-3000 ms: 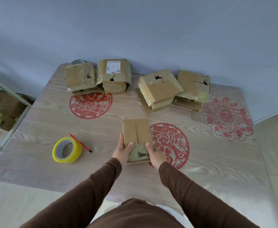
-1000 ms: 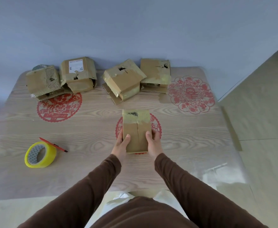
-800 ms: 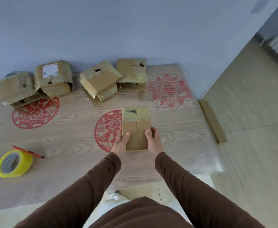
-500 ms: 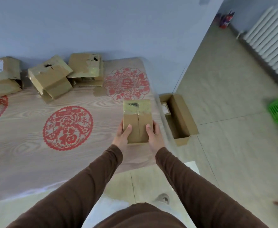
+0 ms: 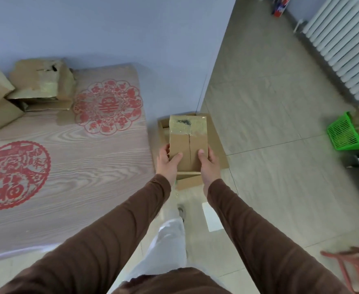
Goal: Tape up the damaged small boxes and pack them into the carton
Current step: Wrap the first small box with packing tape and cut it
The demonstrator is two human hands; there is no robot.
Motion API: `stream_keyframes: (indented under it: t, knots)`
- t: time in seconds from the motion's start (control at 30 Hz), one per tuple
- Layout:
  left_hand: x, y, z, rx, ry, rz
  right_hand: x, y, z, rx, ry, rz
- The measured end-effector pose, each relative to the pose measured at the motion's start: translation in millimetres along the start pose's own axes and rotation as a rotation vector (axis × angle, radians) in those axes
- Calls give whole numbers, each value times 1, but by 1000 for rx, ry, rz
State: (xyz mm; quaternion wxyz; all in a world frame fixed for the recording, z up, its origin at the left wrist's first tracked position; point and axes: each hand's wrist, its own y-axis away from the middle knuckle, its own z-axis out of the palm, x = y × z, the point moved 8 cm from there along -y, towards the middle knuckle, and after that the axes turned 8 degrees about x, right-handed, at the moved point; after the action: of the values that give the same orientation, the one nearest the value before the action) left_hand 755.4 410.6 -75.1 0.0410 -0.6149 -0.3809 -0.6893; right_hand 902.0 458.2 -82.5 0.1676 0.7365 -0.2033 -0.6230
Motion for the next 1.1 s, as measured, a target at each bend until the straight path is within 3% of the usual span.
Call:
stream_keyframes:
  t: [0.37, 0.57, 0.83, 1.1]
  knots:
    - [-25, -150, 104, 53, 56, -148, -6, -183, 17, -113, 84, 85]
    - [-66, -216, 124, 267, 48, -272, 19, -272, 38, -168, 86, 195]
    - [-169, -309, 153, 484, 100, -399, 89, -400, 75, -221, 165, 264]
    - [-290, -420, 181, 522, 253, -436, 181, -517, 126, -279, 231, 226]
